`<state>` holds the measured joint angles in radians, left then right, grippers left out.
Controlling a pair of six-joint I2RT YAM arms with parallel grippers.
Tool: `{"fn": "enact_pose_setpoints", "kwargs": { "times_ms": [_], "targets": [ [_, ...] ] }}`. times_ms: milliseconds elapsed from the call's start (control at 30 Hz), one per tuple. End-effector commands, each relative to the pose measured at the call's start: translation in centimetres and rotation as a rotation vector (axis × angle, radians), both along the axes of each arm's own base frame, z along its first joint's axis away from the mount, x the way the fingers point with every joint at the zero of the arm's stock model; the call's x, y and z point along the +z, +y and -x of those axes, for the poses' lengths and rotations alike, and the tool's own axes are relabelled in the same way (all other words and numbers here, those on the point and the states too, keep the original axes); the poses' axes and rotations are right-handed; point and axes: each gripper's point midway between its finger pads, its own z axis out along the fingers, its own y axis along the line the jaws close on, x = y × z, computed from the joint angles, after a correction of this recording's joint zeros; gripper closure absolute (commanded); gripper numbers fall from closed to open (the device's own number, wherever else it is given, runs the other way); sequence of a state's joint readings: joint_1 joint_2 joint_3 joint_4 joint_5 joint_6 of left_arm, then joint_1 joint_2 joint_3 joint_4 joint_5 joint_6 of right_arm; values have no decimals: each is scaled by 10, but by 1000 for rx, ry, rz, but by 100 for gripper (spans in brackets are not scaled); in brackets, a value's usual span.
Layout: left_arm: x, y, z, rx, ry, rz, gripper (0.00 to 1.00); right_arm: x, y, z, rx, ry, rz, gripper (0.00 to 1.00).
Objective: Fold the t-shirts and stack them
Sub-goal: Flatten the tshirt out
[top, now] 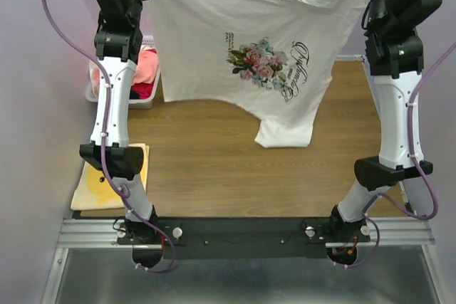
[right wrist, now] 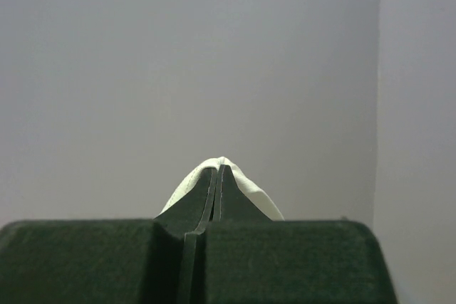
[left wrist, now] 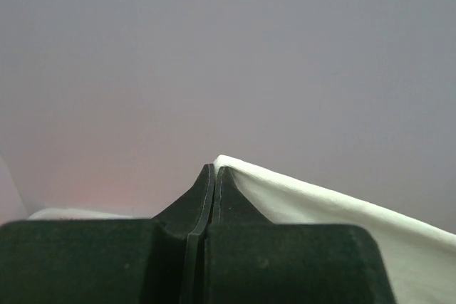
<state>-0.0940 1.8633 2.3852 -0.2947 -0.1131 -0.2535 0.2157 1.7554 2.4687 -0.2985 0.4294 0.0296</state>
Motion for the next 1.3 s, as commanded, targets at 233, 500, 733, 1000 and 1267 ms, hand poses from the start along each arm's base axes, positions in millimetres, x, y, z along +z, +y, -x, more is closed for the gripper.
{"fn": "enact_pose_setpoints", "kwargs": {
  "times_ms": [233,500,733,1000,1267],
  "targets": [
    [66,14,111,25,-151,-22,100,55,-22,135,41,-179,0,99],
    [65,26,186,54,-190,-34,100,62,-24,219,118,-259,31,99],
    [112,35,258,72,-324,-25,100,91,-30,281,148,-385,46,99],
    [152,40,272,95,-419,-18,100,116,-22,262,146,-422,89,99],
    [76,11,151,-10,-196,-4,100,52,-14,130,59,-185,78,99]
  ]
}}
